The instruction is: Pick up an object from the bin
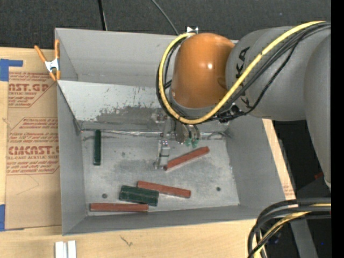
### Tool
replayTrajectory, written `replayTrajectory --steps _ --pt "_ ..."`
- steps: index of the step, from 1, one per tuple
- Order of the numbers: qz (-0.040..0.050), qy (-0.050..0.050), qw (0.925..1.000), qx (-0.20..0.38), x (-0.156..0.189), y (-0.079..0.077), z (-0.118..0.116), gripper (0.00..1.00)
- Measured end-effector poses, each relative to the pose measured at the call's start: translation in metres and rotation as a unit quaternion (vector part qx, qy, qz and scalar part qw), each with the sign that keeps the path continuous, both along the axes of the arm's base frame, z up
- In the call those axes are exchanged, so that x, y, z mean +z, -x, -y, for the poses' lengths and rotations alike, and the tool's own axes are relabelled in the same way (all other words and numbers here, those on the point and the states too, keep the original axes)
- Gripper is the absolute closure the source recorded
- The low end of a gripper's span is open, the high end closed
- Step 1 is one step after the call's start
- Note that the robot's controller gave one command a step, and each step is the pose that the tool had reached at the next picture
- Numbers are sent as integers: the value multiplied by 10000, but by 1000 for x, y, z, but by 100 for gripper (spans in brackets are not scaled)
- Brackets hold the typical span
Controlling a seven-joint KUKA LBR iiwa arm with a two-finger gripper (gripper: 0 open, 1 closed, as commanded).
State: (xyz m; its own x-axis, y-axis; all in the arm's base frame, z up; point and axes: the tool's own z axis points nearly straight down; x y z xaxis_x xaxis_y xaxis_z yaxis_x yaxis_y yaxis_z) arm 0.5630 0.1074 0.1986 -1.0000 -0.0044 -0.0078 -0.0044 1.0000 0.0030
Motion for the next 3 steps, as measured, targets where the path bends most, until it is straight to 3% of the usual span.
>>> replayTrajectory --steps 1,2,3 --pt "-40 16 9980 630 -41 36 35 0" --pt "-35 12 9990 438 -55 30 54 0" --pt "-50 14 9999 -125 -112 74 58 100"
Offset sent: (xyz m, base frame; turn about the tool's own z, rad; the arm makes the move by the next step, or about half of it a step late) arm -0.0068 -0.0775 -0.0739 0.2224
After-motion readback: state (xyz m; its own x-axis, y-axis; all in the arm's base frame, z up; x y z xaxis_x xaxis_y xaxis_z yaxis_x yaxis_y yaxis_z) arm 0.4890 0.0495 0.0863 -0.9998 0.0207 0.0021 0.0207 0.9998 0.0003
